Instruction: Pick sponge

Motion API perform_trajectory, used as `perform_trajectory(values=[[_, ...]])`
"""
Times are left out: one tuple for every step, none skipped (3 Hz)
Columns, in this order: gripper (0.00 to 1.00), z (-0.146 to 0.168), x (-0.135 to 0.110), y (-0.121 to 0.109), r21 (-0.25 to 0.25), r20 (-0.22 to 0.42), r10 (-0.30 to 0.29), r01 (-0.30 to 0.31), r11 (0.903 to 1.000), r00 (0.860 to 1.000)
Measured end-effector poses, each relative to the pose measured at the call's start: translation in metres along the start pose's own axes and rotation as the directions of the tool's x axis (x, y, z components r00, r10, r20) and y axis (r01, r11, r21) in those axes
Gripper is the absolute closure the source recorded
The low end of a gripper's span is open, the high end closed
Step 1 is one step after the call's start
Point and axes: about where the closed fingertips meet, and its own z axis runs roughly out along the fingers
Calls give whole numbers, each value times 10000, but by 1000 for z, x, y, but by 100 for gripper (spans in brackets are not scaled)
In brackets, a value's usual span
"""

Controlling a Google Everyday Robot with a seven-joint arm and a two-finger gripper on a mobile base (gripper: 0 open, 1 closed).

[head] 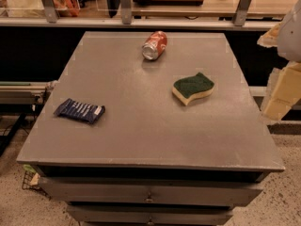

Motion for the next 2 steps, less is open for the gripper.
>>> perform_trajectory(values=[[0,0,0,0,2,1,0,0,10000,10000],[0,24,-11,-26,124,464,-629,624,9980,9969]])
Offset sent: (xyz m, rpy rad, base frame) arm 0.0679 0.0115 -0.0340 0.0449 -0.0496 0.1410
